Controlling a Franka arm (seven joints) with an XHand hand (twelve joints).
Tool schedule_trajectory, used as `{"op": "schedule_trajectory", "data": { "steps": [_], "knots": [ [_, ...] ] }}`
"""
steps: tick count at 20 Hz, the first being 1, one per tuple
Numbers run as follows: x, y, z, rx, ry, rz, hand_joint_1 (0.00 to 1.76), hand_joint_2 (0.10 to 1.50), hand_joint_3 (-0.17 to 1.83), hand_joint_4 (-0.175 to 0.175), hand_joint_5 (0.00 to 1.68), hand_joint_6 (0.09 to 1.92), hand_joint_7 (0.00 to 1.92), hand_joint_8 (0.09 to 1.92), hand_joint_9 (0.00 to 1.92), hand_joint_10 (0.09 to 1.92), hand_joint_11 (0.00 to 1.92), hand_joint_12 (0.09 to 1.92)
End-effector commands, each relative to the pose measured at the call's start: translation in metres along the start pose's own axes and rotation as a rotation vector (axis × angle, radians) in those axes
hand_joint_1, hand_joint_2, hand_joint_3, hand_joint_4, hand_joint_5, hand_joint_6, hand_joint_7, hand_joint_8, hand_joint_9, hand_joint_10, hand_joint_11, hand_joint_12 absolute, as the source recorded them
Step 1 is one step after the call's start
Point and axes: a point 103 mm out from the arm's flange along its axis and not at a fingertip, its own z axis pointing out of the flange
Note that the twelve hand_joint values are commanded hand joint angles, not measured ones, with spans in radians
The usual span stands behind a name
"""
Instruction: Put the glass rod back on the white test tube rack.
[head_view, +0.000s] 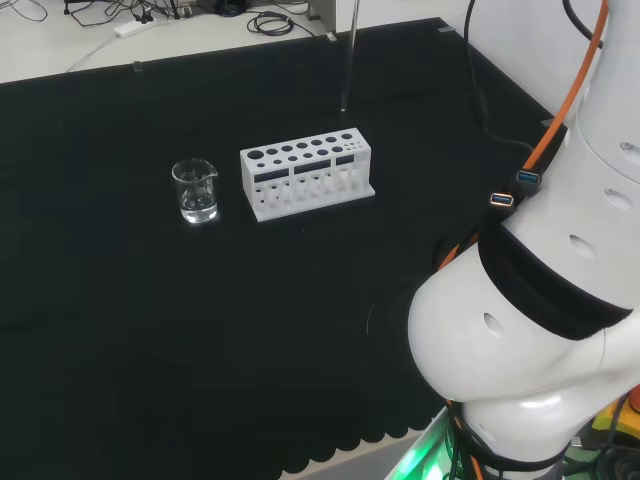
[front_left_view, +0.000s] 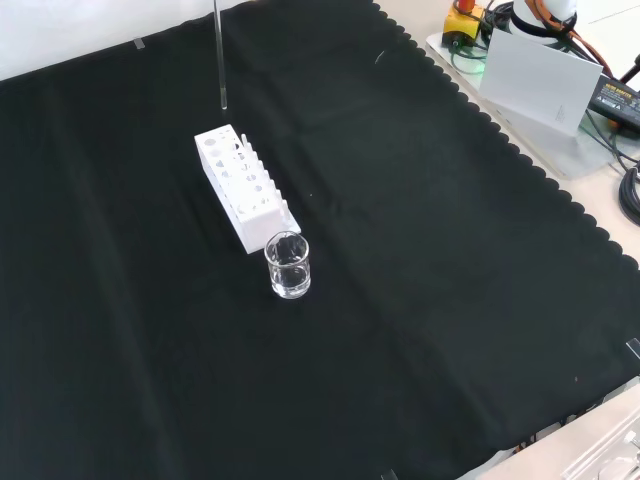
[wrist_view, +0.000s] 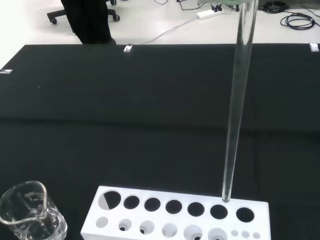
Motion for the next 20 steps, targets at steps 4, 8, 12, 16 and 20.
{"op": "schedule_trajectory", "data": {
  "steps": [4,8,12,16,20],
  "knots": [
    [0.002,-0.002,0.012,0.007,0.027,-0.020,1.40,1.07,0.00,-0.175,1.10,0.44,0.97,1.05,1.11,1.14,1.52,0.61],
    [0.003,0.005,0.017,0.016,0.018,-0.013,1.40,1.07,0.00,-0.175,1.10,0.44,0.97,1.05,1.11,1.14,1.52,0.61],
    [0.006,0.012,0.024,0.039,0.009,-0.008,1.40,1.07,0.00,-0.175,1.10,0.43,0.97,1.05,1.11,1.14,1.53,0.60],
    [0.002,0.017,0.033,0.036,0.017,-0.009,1.40,1.07,0.00,-0.175,1.10,0.43,0.97,1.05,1.11,1.14,1.53,0.60],
    [-0.001,0.015,0.034,0.039,0.024,-0.010,1.40,1.07,0.00,-0.175,1.10,0.43,0.97,1.04,1.11,1.14,1.53,0.60]
  ]
}}
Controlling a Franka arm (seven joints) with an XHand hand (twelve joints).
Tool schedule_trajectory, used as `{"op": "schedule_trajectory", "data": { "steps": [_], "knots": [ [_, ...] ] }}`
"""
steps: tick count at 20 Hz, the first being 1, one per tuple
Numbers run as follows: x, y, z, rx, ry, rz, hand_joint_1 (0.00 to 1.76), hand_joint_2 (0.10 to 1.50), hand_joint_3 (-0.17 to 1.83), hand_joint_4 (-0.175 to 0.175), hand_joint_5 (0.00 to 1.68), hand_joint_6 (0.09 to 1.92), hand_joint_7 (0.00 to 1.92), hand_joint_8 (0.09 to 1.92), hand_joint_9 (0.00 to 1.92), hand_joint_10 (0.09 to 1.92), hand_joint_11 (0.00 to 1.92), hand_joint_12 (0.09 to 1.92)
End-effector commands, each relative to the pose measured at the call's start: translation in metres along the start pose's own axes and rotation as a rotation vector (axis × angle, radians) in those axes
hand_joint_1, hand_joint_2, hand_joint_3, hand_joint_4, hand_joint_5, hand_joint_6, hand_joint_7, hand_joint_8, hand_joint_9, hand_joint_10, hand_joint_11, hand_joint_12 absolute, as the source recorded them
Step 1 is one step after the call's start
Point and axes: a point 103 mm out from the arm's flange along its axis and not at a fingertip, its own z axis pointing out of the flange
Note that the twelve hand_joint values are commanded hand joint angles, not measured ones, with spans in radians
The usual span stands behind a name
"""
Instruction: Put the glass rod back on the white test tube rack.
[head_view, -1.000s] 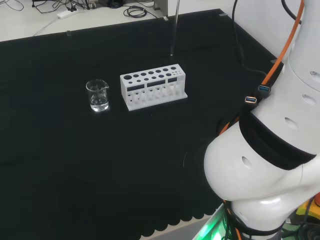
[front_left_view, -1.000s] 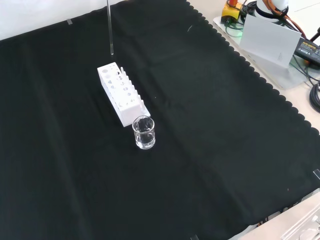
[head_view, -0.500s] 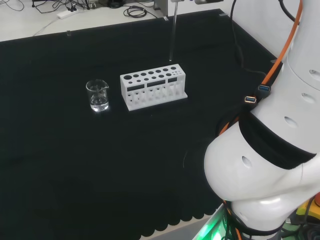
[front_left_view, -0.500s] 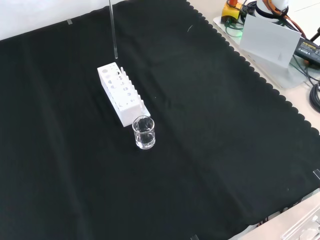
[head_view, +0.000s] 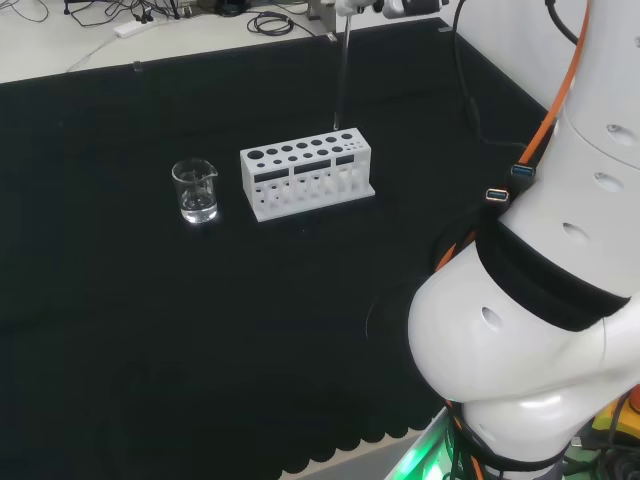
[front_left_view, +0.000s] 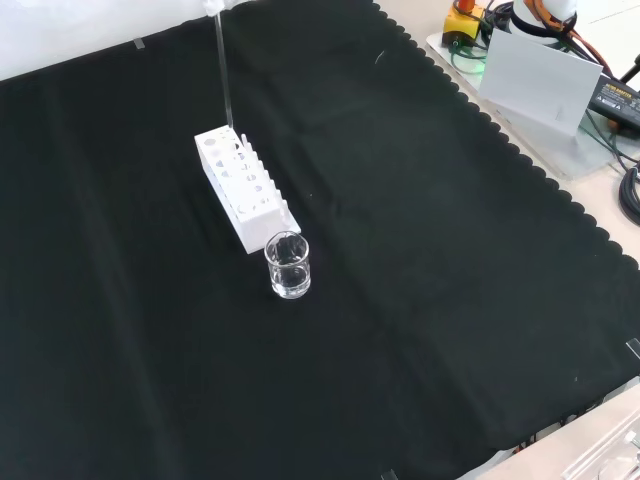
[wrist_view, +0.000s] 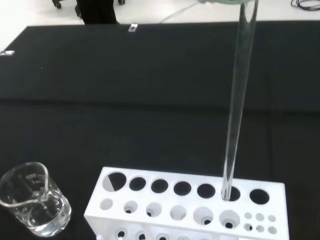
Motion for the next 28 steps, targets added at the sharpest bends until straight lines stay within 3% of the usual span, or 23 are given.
{"op": "schedule_trajectory", "data": {
  "steps": [1,19,28],
  "knots": [
    [-0.004,0.002,0.001,-0.007,0.006,0.000,1.40,1.07,0.00,-0.175,1.10,0.43,0.97,1.04,1.11,1.14,1.53,0.60],
    [-0.004,0.006,0.033,0.027,0.007,0.004,1.40,1.07,0.00,-0.175,1.10,0.43,0.97,1.05,1.12,1.14,1.53,0.60],
    [-0.001,0.010,0.032,0.045,-0.011,0.021,1.40,1.07,0.00,-0.175,1.10,0.43,0.97,1.05,1.12,1.14,1.53,0.60]
  ]
}}
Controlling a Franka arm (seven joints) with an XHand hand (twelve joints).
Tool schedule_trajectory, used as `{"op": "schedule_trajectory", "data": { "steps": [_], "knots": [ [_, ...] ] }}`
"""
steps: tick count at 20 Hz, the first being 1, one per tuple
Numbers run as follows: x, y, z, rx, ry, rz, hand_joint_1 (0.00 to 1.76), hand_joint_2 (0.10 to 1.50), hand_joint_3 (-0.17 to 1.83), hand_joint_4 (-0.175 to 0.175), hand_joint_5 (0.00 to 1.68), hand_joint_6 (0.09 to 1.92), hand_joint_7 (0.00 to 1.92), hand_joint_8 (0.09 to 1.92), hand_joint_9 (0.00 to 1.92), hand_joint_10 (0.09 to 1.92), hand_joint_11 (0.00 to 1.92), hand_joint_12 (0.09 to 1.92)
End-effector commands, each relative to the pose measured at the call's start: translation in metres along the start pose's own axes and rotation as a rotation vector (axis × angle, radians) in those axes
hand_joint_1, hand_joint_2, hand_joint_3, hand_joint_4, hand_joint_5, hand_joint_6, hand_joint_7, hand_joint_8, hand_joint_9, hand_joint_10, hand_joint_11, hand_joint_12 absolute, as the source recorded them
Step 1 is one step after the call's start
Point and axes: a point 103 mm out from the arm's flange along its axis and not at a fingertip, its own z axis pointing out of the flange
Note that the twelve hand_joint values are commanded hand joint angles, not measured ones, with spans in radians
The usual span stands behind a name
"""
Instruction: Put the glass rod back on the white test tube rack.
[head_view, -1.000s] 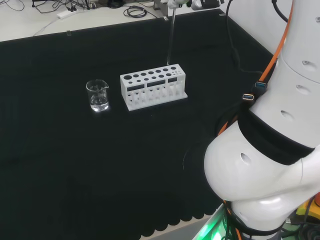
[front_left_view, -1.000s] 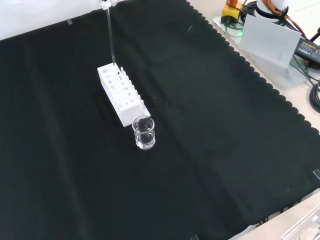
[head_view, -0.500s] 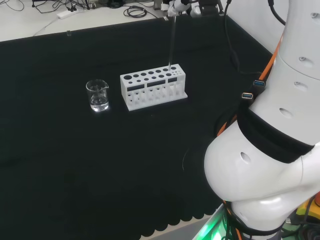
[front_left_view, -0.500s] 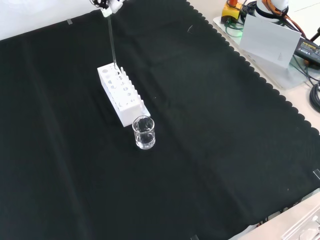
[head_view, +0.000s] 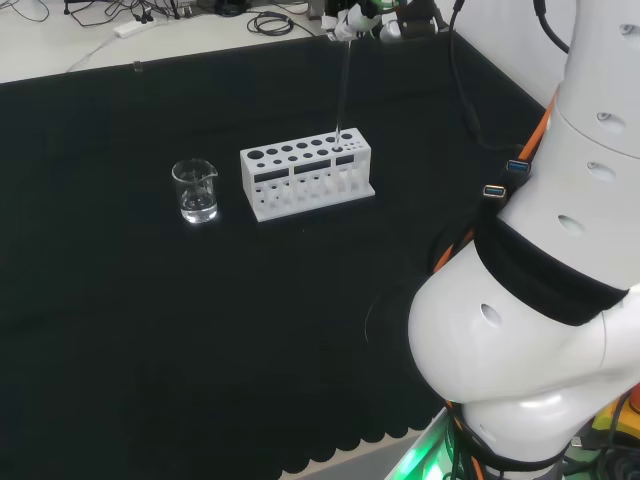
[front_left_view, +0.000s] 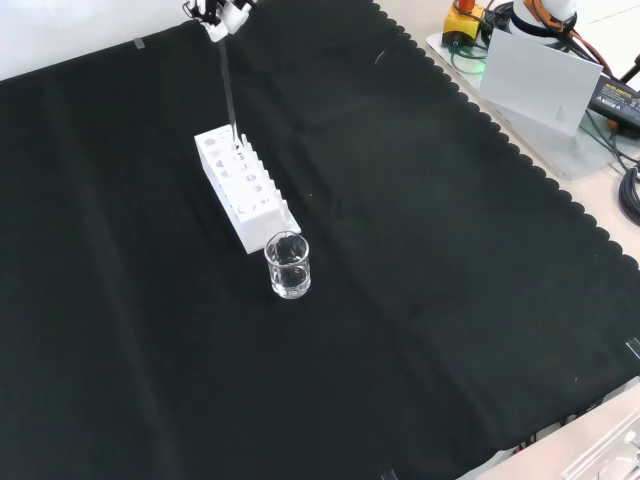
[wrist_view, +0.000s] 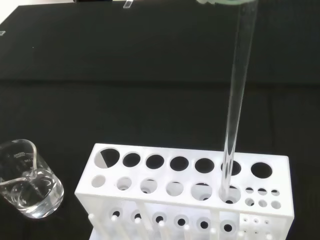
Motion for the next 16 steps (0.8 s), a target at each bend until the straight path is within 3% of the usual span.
{"op": "schedule_trajectory", "data": {
  "steps": [1,16],
  "knots": [
    [0.004,0.006,-0.001,0.010,-0.015,0.012,1.40,1.07,0.00,-0.175,1.10,0.43,0.97,1.05,1.12,1.14,1.53,0.60],
    [-0.005,0.007,0.009,0.025,0.001,0.019,1.40,1.07,0.00,-0.175,1.10,0.43,0.97,1.05,1.12,1.14,1.53,0.59]
  ]
}}
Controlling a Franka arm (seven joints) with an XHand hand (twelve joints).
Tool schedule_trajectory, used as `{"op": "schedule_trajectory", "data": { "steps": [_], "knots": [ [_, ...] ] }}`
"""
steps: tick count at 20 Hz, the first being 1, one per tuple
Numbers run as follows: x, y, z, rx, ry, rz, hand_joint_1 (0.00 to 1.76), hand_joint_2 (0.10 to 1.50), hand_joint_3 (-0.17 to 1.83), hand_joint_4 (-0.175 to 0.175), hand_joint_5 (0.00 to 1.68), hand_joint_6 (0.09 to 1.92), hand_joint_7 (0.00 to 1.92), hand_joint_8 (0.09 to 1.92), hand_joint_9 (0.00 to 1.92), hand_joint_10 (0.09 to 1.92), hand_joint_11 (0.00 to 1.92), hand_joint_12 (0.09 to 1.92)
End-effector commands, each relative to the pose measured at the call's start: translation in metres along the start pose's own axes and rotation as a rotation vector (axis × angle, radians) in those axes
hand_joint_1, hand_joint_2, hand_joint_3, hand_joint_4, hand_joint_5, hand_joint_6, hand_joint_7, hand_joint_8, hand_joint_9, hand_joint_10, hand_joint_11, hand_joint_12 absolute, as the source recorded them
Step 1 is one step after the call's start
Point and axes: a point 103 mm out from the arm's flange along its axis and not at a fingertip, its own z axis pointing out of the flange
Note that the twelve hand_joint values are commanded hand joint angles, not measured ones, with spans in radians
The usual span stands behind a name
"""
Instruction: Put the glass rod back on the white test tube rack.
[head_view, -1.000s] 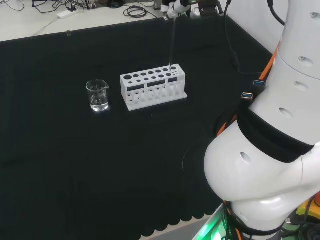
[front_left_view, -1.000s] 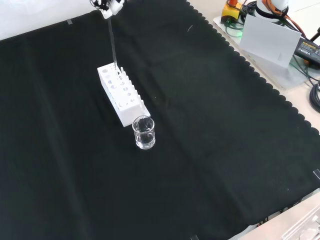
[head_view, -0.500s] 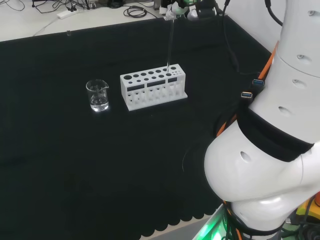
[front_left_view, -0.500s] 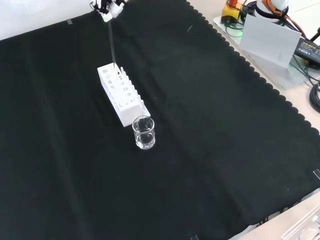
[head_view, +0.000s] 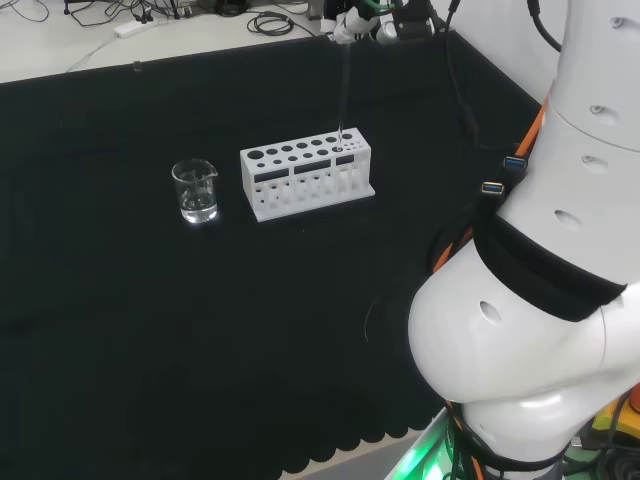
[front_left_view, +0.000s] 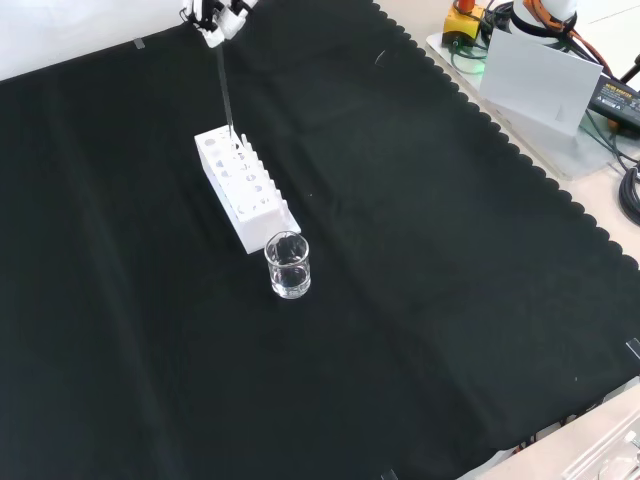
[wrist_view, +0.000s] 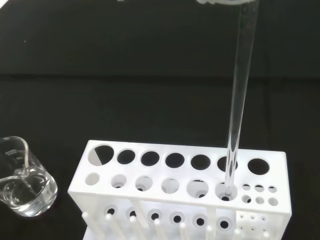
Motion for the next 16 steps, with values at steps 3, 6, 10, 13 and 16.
{"op": "schedule_trajectory", "data": {
  "steps": [3,6,10,13,16],
  "knots": [
    [0.001,0.005,0.011,0.026,-0.004,-0.006,1.40,1.07,0.00,-0.175,1.10,0.43,0.97,1.05,1.12,1.14,1.53,0.59],
    [0.005,0.015,0.027,0.041,-0.012,-0.006,1.40,1.07,0.00,-0.175,1.10,0.43,0.97,1.05,1.12,1.14,1.53,0.59],
    [0.011,0.022,0.035,0.033,0.007,-0.035,1.40,1.07,0.00,-0.175,1.10,0.43,0.97,1.05,1.12,1.14,1.53,0.59],
    [0.001,0.026,0.045,0.085,-0.051,0.013,1.40,1.07,0.00,-0.175,1.10,0.43,0.97,1.05,1.12,1.14,1.53,0.59],
    [0.009,0.029,0.048,0.080,-0.059,-0.025,1.40,1.07,0.00,-0.175,1.10,0.43,0.97,1.05,1.12,1.14,1.53,0.59]
  ]
}}
